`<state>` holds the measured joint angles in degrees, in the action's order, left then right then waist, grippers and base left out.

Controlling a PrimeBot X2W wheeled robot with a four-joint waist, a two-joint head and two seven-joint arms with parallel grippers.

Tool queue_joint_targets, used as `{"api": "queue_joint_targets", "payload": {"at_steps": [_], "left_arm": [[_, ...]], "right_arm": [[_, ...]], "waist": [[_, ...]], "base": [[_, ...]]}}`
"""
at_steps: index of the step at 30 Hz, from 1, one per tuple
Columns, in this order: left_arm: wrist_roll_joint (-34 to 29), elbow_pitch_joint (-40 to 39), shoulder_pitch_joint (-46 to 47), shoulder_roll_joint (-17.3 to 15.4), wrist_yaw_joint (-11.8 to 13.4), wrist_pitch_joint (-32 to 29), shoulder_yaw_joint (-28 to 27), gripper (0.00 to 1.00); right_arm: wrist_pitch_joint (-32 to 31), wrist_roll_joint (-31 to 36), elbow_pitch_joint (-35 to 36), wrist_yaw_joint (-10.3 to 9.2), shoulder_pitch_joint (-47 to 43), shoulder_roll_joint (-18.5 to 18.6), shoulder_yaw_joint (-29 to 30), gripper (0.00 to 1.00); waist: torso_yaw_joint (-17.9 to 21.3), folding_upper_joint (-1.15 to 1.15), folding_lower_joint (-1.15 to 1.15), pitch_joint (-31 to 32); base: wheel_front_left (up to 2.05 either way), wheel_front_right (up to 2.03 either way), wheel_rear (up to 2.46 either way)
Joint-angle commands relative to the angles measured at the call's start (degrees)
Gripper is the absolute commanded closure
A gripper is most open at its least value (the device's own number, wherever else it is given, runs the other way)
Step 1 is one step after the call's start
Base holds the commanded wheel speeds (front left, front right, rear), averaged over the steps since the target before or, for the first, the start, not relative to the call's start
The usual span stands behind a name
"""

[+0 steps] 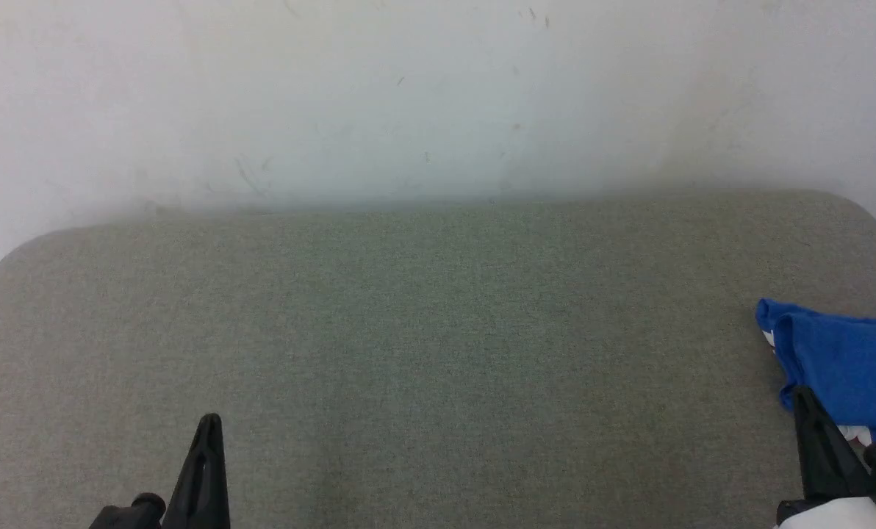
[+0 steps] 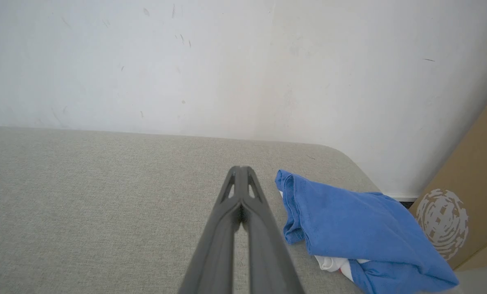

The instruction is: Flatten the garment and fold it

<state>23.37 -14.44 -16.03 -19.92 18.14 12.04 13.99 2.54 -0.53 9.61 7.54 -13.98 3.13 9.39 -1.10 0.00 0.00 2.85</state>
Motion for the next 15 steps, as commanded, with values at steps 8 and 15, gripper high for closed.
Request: {"api": "queue_joint_targets", "payload": {"at_steps": [8, 15], "left_arm": [[-2.7, 1.5, 2.2, 1.8, -1.9, -1.1, -1.6, 1.0], [-4.2, 2.4, 3.3, 3.0, -3.1, -1.9, -2.5, 1.0]], "right_arm": [[-0.3, 0.1, -1.0, -0.01, 2.2, -0.1, -0.9, 1.0], [-0.4, 0.2, -1.6, -0.02, 3.0, -0.1, -1.5, 1.0]], "waist": [[0.1, 0.0, 0.0, -0.2], [0.2, 0.0, 0.0, -0.4]], "base": [[0.0, 0.0, 0.0], [0.0, 0.0, 0.0]]}}
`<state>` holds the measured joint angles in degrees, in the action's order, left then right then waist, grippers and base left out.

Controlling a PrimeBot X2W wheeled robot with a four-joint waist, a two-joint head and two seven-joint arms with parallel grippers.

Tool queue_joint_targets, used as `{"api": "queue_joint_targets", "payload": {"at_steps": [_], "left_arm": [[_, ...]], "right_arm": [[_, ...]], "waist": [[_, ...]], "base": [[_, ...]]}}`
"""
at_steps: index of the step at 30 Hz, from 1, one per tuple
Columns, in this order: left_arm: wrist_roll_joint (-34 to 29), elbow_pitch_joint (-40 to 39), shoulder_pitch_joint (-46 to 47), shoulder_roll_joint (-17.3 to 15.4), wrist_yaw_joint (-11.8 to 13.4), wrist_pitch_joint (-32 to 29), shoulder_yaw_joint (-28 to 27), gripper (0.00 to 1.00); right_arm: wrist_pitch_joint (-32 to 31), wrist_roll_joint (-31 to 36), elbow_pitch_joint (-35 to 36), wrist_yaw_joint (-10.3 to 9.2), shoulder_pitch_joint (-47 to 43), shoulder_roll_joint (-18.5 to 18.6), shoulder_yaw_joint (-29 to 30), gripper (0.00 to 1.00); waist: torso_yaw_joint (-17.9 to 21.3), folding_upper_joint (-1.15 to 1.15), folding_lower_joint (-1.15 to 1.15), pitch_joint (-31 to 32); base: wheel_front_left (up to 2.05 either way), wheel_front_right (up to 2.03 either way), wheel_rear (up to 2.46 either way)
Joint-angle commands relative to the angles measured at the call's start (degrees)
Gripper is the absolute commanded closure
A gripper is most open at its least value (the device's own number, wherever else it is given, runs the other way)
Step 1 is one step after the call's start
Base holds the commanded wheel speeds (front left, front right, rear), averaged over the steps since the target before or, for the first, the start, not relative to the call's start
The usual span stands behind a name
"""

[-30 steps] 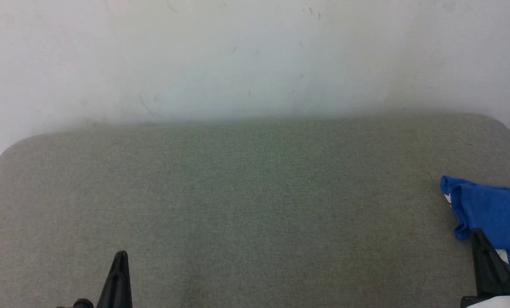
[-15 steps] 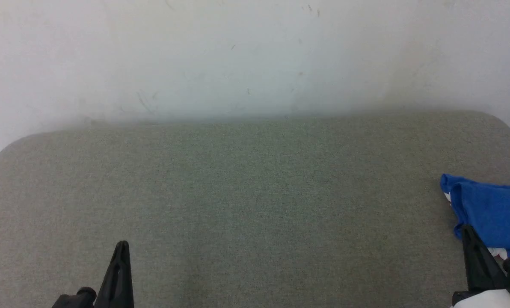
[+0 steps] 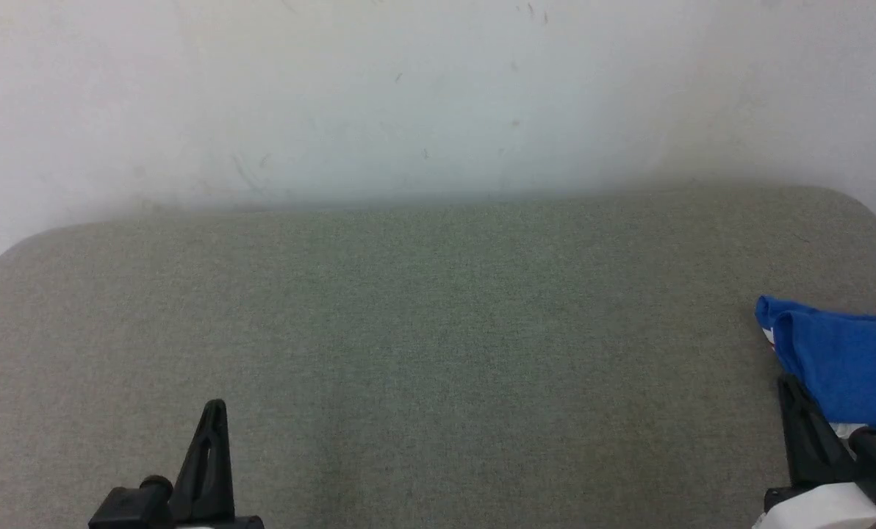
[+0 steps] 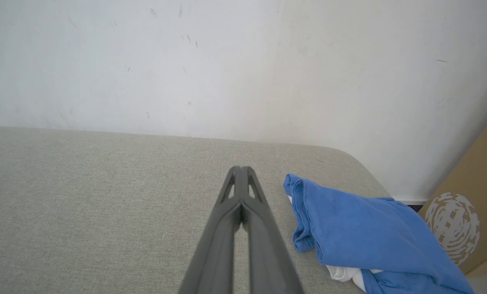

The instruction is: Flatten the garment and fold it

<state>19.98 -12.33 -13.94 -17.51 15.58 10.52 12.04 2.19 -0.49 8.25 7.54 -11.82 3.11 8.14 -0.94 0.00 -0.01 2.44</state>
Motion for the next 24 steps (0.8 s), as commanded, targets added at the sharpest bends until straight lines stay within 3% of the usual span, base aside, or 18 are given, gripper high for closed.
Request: {"api": "queue_joint_targets", "payload": {"at_steps": [1, 24], "left_arm": [[-1.1, 0.5, 1.3, 0.7, -0.7, -0.5, -0.7, 1.0], [-6.1, 3.7, 4.7, 4.4, -4.7, -3.2, -3.7, 1.0]], "right_arm": [[-0.1, 0.1, -0.3, -0.02, 1.0, -0.1, -0.4, 1.0], [-0.7, 0.2, -2.5, -0.03, 3.9, -0.1, -2.4, 1.0]], "waist": [[0.0, 0.0, 0.0, 0.0], [0.3, 0.0, 0.0, -0.7]], "base": [[0.0, 0.0, 0.0], [0.0, 0.0, 0.0]]}}
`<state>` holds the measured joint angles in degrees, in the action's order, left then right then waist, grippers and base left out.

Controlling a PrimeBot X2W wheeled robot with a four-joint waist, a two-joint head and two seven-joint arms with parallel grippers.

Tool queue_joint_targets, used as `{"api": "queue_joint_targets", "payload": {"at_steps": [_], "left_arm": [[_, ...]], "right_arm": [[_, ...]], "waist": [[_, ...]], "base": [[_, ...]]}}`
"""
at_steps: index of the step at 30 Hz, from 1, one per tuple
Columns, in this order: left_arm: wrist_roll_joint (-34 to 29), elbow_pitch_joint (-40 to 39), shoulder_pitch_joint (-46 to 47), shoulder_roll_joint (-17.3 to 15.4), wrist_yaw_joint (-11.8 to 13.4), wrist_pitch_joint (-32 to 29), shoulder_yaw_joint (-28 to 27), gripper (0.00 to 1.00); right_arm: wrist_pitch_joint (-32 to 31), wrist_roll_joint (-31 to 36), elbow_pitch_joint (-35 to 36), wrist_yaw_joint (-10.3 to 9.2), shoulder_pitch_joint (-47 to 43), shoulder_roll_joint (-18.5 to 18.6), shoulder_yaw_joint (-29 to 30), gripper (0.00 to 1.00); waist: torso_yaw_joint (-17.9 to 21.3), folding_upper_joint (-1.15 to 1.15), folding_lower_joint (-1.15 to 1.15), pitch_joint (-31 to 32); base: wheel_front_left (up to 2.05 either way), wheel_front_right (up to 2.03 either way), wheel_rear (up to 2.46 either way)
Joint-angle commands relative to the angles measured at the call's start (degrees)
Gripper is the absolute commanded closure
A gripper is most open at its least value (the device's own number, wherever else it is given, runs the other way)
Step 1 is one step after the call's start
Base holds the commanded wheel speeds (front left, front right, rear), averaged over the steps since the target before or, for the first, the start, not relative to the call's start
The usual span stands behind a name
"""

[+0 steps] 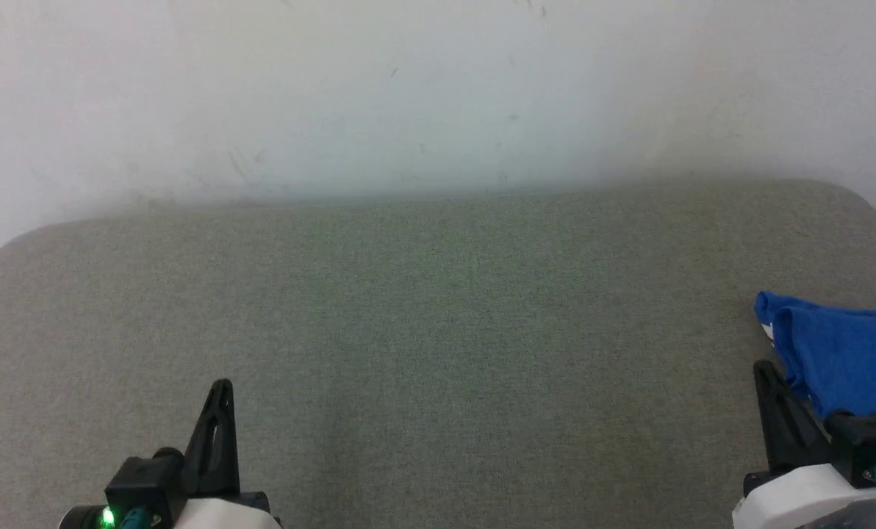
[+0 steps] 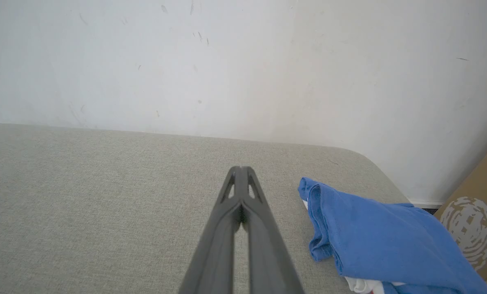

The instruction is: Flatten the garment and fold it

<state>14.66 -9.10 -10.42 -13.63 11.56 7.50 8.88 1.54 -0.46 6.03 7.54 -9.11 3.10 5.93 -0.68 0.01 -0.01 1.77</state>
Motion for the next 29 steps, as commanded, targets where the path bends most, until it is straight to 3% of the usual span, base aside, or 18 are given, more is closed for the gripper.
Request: {"api": "queue_joint_targets", "payload": {"at_steps": [1, 29], "left_arm": [[-1.0, 0.6, 1.4, 0.7, -0.8, -0.3, -0.7, 1.0], [-7.0, 4.3, 5.3, 5.1, -5.5, -3.4, -4.3, 1.0]], "right_arm": [[0.0, 0.2, -0.3, -0.03, 1.3, -0.1, -0.3, 1.0], [-0.7, 0.3, -2.8, -0.04, 4.7, -0.2, -2.8, 1.0]], "waist": [[0.0, -0.01, 0.0, 0.0], [0.3, -0.01, 0.01, -0.8]], "base": [[0.0, 0.0, 0.0], [0.0, 0.0, 0.0]]}}
